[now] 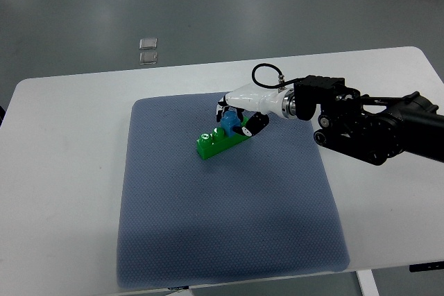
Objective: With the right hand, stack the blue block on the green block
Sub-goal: 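Lower the blue block onto the green block's studs and press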
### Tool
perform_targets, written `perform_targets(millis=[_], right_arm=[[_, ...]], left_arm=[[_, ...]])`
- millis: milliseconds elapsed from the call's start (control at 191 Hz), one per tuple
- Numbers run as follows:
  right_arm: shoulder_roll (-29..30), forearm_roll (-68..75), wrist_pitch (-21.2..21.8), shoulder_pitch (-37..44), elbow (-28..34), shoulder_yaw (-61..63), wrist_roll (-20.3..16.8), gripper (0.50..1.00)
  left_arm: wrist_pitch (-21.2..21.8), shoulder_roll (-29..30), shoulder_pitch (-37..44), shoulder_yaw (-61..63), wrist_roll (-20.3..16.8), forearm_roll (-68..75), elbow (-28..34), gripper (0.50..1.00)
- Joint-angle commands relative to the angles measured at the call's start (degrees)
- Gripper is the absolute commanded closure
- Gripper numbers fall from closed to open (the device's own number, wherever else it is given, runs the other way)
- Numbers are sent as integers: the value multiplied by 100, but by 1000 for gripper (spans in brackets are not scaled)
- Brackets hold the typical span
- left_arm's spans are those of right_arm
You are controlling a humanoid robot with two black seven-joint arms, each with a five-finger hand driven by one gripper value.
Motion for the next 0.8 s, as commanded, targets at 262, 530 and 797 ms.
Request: perform_targets(millis=[262,530,797], right_arm=[[26,100,6,-11,9,56,2,650],[17,100,15,-2,27,56,2,650],[9,100,24,15,53,65,11,648]], left_arm=[[0,0,-2,0,0,-1,0,500],[0,0,-2,0,0,-1,0,500],[0,0,7,0,0,-1,0,500]])
